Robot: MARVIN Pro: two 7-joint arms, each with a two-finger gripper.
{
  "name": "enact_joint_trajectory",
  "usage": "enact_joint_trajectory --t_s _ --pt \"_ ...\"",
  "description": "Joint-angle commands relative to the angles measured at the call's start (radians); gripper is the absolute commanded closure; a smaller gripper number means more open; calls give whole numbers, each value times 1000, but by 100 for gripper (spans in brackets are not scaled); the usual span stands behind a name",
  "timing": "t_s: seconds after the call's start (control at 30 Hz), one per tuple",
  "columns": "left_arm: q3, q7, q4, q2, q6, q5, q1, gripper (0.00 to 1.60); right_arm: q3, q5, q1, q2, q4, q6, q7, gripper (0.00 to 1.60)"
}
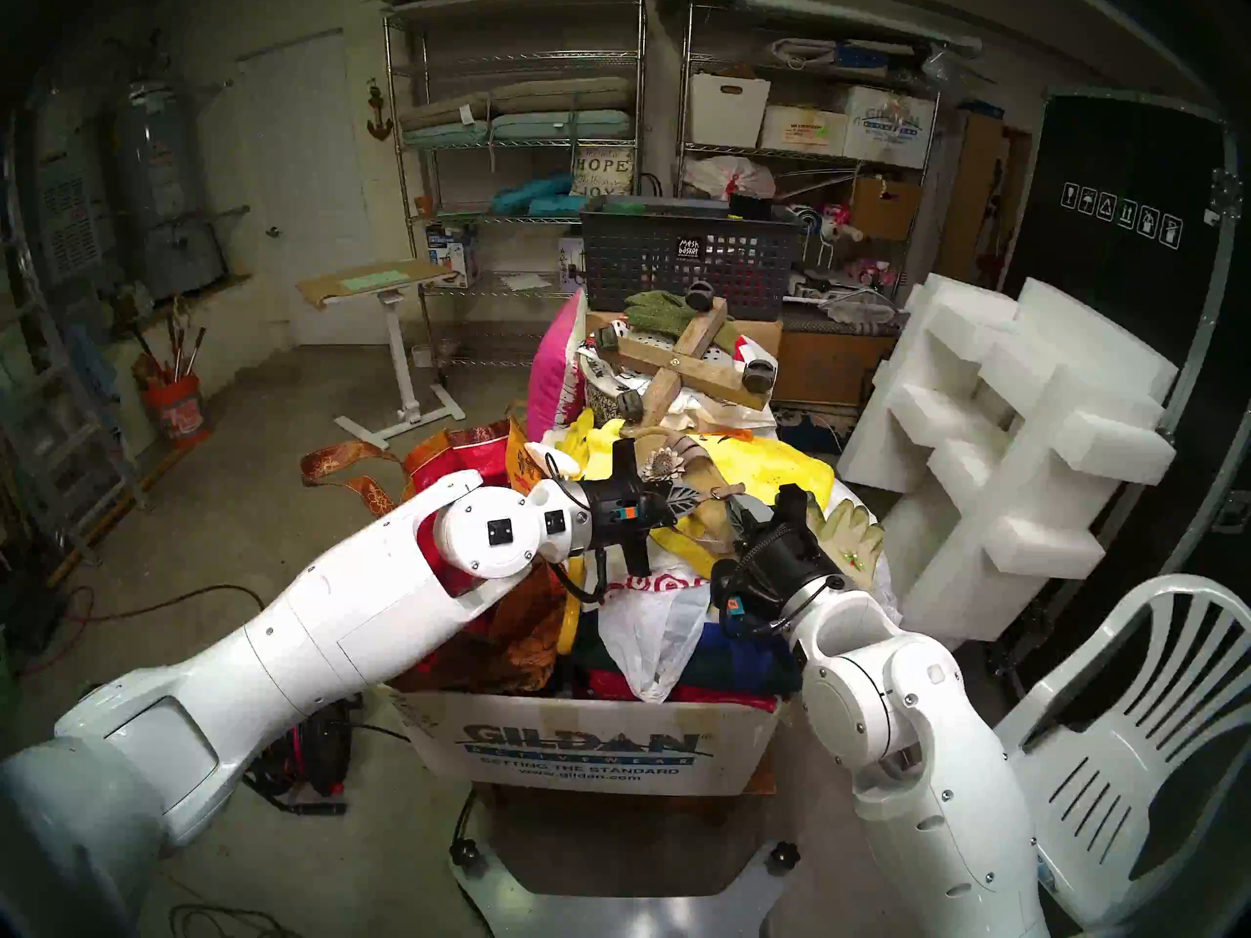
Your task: Unbuckle a shoe
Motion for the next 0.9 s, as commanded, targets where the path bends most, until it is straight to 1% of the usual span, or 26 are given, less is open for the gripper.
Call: enact_joint_trajectory --t_s 0.0,0.13,0.17,0.23,0.33,0.43,0.5,0.6,0.8,0.87 --pt "-13 8 -15 0 -1 -3 -10 160 -41 -56 17 -78 -38 95 -5 160" --pt "-11 8 -17 -3 0 -3 -11 160 -58 -90 12 -107 -41 160 -5 160" --pt "-10 9 -17 -4 0 -2 -11 160 -62 -86 12 -114 -41 175 -1 160" --pt "-9 9 -19 -5 1 -2 -11 160 -76 -96 15 -117 -39 211 -3 160" --pt "-7 8 -20 -7 3 -2 -11 160 -94 -110 20 -118 -40 245 -1 160" --pt "-6 8 -22 -8 4 -1 -13 160 -116 -113 21 -115 -44 258 7 160" --pt "-5 8 -23 -10 5 -1 -14 160 -126 -116 15 -110 -50 239 19 160" --pt "-5 9 -24 -11 6 0 -15 160 -142 -113 4 -101 -62 233 43 160" --pt "-7 11 -30 -8 11 -1 -12 160 -166 -130 4 -92 -64 262 57 160" --pt "-8 11 -32 -6 12 -2 -10 160 -181 -155 13 -88 -60 280 67 160"
